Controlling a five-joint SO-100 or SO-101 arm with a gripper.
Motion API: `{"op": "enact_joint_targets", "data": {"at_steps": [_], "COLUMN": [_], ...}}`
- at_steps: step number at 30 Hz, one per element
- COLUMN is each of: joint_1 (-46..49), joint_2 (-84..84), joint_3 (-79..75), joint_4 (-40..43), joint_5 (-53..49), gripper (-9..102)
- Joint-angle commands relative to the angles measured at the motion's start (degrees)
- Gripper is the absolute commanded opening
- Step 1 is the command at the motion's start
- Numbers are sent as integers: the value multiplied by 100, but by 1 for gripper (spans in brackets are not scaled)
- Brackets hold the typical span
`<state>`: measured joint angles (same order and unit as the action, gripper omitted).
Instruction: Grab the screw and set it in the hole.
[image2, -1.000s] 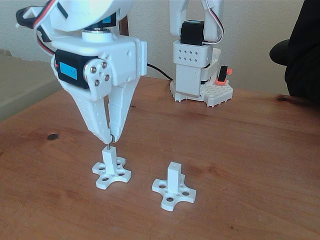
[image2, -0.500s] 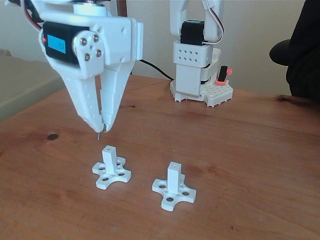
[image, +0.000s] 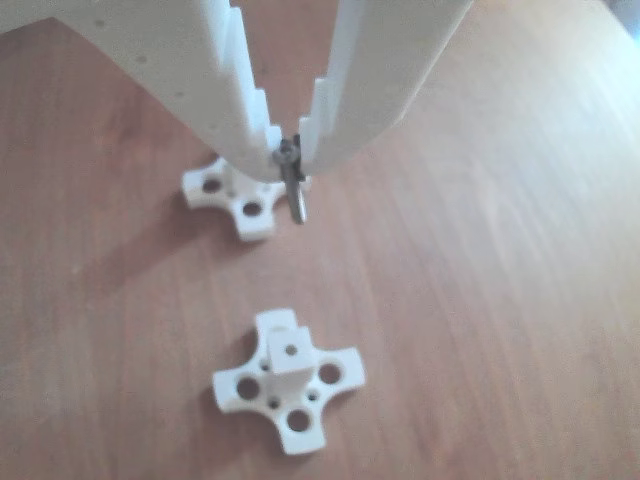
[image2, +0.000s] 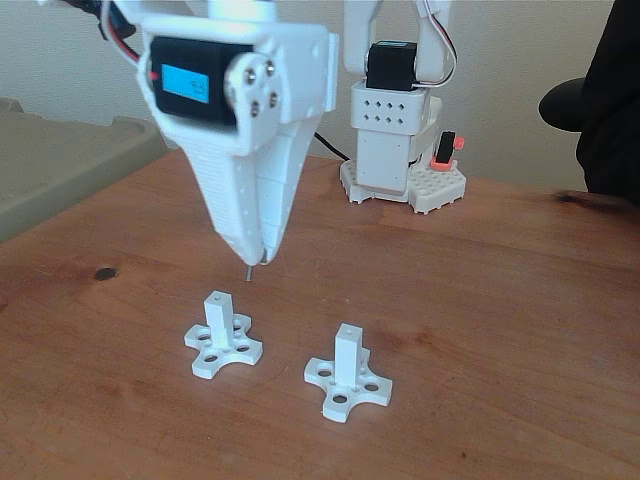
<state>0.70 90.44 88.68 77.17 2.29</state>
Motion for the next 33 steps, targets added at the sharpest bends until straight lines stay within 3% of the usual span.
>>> {"op": "enact_joint_targets", "data": {"at_steps": [1, 18, 33], "joint_1": [-202, -703, -773], "joint_2": [659, 738, 466], "joint_3": [18, 501, 18], "joint_4": [44, -308, -88], "joint_5": [79, 202, 220], "gripper": [-4, -4, -4]}}
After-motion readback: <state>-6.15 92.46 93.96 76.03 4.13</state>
